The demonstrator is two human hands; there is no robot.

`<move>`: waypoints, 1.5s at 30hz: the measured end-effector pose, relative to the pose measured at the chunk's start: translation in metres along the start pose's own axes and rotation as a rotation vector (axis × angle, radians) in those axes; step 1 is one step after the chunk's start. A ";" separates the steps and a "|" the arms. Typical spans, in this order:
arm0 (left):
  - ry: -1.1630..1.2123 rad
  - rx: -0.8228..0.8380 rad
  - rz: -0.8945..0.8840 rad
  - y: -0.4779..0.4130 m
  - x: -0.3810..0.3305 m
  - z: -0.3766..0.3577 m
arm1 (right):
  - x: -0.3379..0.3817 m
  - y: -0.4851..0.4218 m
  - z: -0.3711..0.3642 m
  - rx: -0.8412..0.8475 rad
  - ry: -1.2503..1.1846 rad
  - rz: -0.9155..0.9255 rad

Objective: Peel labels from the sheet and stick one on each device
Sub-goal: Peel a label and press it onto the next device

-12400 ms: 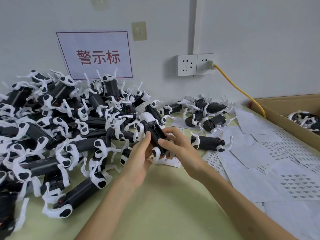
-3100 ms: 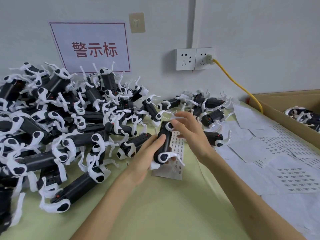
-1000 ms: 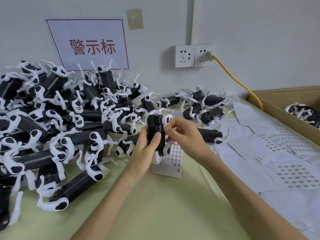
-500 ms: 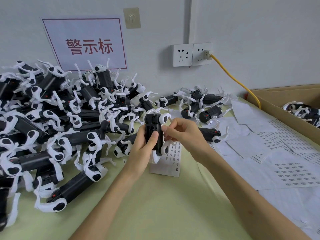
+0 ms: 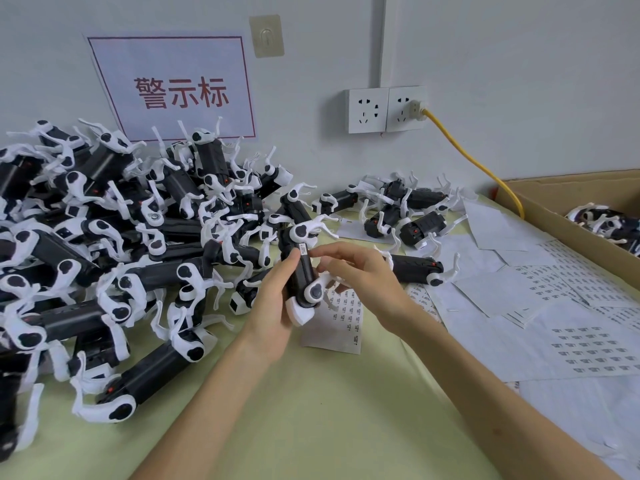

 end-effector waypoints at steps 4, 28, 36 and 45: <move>0.087 -0.049 0.042 -0.001 -0.003 0.003 | 0.002 0.003 -0.002 0.066 -0.005 0.051; -0.181 -0.245 -0.093 -0.007 0.001 0.004 | -0.001 0.004 -0.006 0.163 0.001 0.084; -0.174 -0.245 -0.041 -0.008 0.000 0.005 | 0.001 0.005 -0.007 0.161 0.001 0.073; -0.160 -0.216 0.031 -0.006 0.000 0.003 | 0.002 0.004 -0.005 0.158 0.007 0.074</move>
Point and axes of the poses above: each hand's wrist, its own y-axis away from the middle knuckle, its own z-axis out of the back of the hand, x = y × z, the point moved 1 cm from there along -y, towards the middle knuckle, and after that the axes turned 2 degrees about -z, right-handed, at the moved point
